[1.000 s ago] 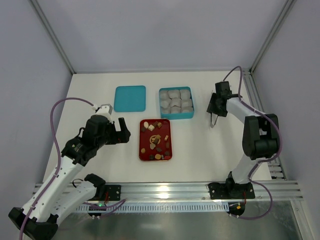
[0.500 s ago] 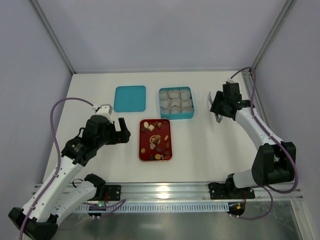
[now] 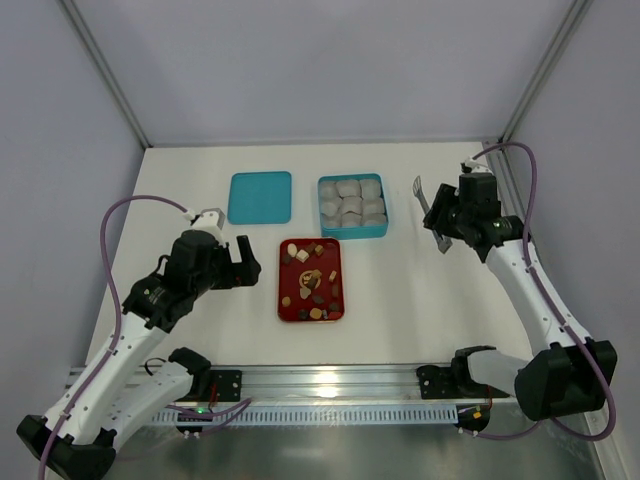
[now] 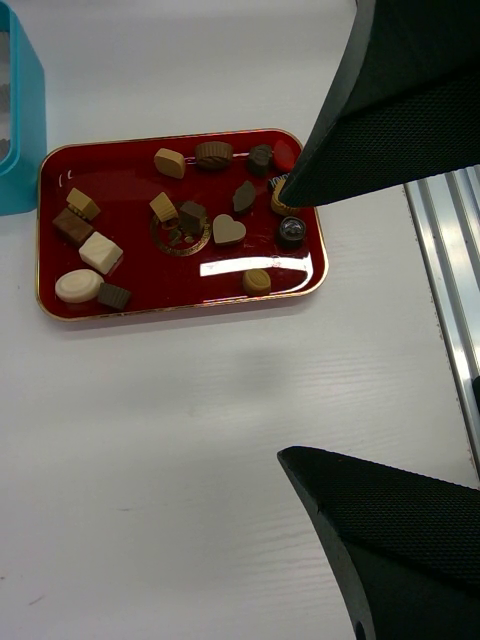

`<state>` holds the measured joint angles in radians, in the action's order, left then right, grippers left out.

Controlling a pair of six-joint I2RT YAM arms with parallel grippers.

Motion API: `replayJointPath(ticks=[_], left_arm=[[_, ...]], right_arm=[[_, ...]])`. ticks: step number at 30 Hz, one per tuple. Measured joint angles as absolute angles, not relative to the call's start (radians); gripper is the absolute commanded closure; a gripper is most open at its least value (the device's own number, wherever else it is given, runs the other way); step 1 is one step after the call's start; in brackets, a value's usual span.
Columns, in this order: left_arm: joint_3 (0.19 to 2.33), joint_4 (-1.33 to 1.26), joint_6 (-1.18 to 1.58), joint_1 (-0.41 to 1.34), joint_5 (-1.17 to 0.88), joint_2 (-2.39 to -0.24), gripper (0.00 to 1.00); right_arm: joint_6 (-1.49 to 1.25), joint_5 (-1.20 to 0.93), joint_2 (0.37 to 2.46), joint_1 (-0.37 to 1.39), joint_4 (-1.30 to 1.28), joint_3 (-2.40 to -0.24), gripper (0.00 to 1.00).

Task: Pack the chocolate

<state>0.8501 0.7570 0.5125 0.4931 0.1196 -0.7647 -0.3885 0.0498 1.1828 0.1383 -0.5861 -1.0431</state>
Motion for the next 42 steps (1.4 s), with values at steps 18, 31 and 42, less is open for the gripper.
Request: replayJointPath(ticks=[18,31,42], left_arm=[[0.85,0.757,0.513,0.493,0.12,-0.765,0.0],[0.85,0.757,0.513,0.493,0.12,-0.765,0.0],[0.85,0.757,0.513,0.493,0.12,-0.765,0.0]], right_arm=[[-0.451,0.041,0.975,0.432,-0.723,-1.021,0.5],[-0.609,0.15,0.947,0.887,-0.76,-0.97,0.53],[-0.716,0.226,1.151,1.124,-0.739,-0.97,0.54]])
